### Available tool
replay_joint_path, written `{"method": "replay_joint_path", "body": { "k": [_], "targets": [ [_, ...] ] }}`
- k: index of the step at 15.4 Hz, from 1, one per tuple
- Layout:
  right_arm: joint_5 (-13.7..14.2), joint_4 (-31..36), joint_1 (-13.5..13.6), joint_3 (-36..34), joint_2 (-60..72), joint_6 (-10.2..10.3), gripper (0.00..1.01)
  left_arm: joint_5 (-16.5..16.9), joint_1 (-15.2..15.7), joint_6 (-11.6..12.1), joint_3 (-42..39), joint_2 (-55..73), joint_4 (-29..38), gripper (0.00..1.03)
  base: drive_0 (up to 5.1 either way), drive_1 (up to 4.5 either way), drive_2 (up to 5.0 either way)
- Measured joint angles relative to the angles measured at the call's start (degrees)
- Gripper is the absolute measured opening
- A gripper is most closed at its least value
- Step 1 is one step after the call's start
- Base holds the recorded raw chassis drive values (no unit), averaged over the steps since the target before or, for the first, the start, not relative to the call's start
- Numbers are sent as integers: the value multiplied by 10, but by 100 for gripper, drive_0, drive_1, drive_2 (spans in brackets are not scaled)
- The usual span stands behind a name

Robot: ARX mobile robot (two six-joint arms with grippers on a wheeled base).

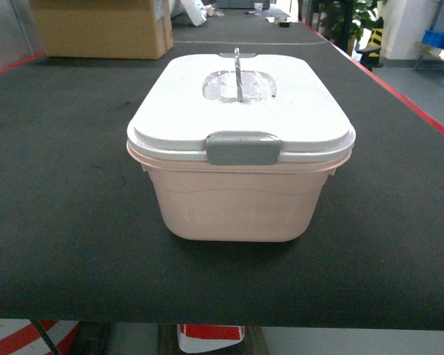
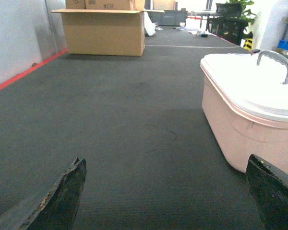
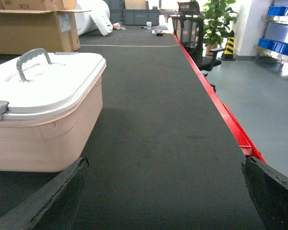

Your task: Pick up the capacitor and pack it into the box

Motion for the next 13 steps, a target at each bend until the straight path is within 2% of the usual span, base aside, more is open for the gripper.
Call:
{"method": "replay_joint_path", "body": {
  "k": [13],
  "targets": [
    [0,0,0,0,0,0,98,0,0,0,0,0,0,98,0,0,0]
  ]
}}
